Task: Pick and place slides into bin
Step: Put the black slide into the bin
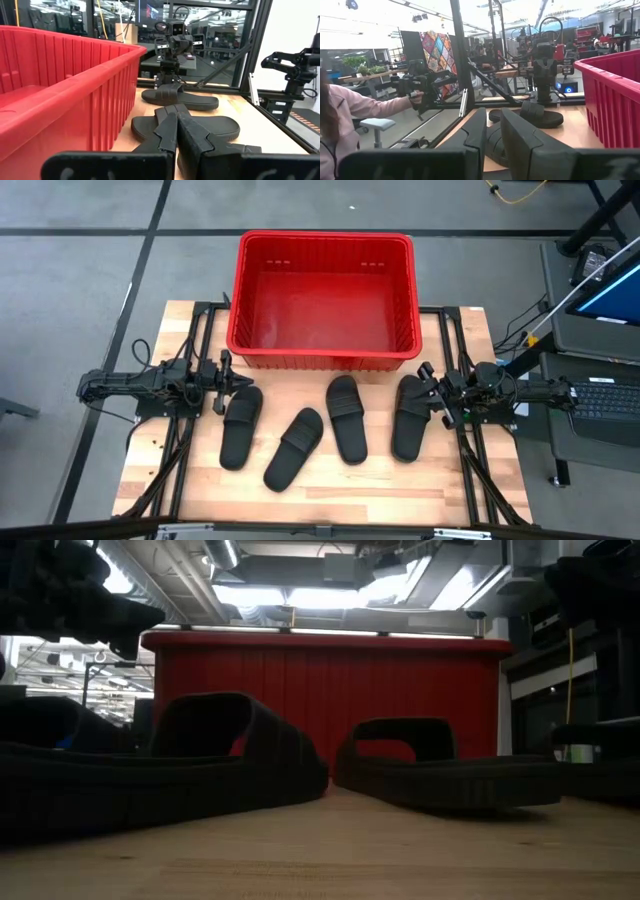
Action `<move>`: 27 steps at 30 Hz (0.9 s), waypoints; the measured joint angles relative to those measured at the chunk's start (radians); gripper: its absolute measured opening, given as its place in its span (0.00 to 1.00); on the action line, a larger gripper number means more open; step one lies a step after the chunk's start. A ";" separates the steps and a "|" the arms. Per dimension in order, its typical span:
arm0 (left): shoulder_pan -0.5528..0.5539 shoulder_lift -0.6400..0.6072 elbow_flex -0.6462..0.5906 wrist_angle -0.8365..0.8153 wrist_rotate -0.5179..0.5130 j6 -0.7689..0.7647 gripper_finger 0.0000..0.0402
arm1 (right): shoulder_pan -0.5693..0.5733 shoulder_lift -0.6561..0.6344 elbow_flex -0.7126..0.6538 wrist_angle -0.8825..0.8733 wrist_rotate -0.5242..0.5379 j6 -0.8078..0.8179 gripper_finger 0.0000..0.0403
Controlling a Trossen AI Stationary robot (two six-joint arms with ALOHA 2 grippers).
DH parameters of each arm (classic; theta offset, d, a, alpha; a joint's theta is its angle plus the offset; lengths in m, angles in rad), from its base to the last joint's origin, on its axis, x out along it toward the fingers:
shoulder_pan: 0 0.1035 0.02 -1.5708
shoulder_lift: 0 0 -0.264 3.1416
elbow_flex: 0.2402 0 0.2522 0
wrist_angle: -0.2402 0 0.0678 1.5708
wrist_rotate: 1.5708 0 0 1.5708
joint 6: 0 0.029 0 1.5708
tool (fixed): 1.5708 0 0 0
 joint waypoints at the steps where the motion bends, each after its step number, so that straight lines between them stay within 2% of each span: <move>1: 0.000 0.000 0.000 0.000 0.000 0.000 0.02 | 0.000 0.000 0.000 0.000 0.000 0.000 0.15; 16: 0.000 0.000 0.000 -0.004 0.011 0.006 0.01 | 0.000 0.000 0.000 -0.001 0.000 -0.038 0.15; 22: 0.000 0.000 0.000 -0.003 0.079 0.087 0.01 | 0.000 0.000 0.000 -0.001 0.000 -0.052 0.15; 27: 0.000 0.000 0.000 0.007 0.048 0.097 0.01 | 0.000 0.000 0.000 -0.001 0.000 -0.052 0.15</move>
